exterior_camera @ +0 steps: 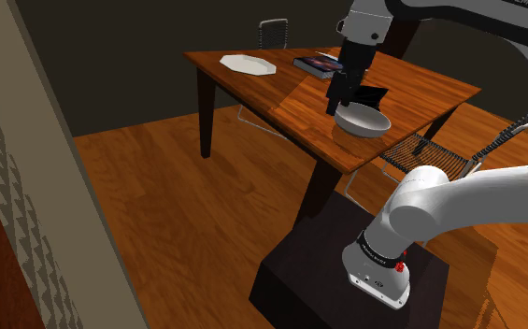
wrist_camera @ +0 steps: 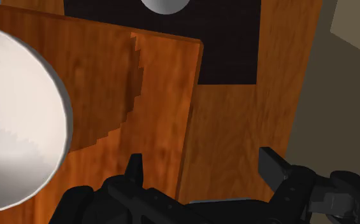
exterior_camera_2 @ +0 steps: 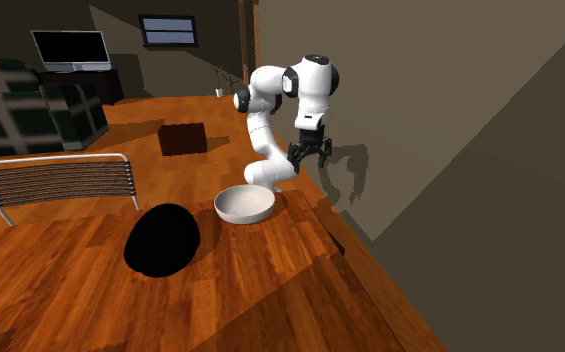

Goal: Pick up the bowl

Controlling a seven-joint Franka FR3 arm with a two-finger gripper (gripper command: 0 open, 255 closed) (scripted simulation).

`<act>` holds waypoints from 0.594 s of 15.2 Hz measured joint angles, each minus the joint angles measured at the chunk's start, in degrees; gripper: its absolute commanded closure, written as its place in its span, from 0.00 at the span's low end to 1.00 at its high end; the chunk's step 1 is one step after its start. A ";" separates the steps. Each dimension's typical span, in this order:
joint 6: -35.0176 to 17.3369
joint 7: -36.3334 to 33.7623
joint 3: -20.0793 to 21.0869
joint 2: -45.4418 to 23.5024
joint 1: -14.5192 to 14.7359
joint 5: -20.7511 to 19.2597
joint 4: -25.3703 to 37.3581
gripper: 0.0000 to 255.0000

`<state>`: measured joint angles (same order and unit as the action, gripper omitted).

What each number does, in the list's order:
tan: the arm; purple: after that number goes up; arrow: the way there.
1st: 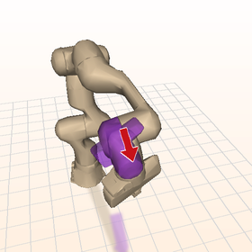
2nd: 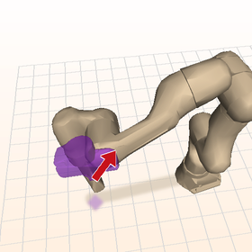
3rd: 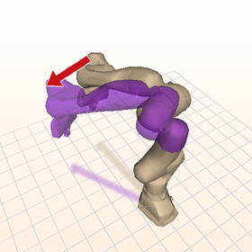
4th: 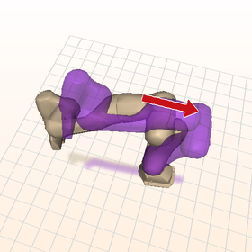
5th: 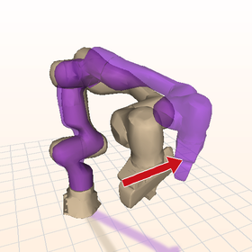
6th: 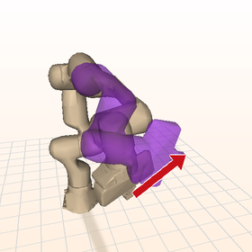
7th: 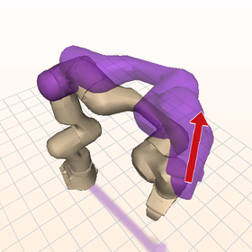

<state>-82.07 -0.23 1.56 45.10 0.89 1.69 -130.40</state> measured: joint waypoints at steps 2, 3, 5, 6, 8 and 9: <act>-0.43 0.50 -0.24 0.35 -0.14 -0.66 -0.68 0.00; -0.81 1.18 -0.52 0.98 -0.34 -1.63 -1.49 0.00; -2.31 3.30 -1.74 2.54 -1.00 -4.39 -4.00 0.00; -2.97 4.74 -2.73 3.33 -1.49 -6.13 -5.09 0.00; -4.73 7.03 -4.16 4.89 -2.31 -9.30 -7.59 0.00; -5.32 8.17 -4.89 6.26 -2.77 -10.91 -9.08 0.00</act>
<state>-87.39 7.94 -3.34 51.36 -1.89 -9.22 -139.48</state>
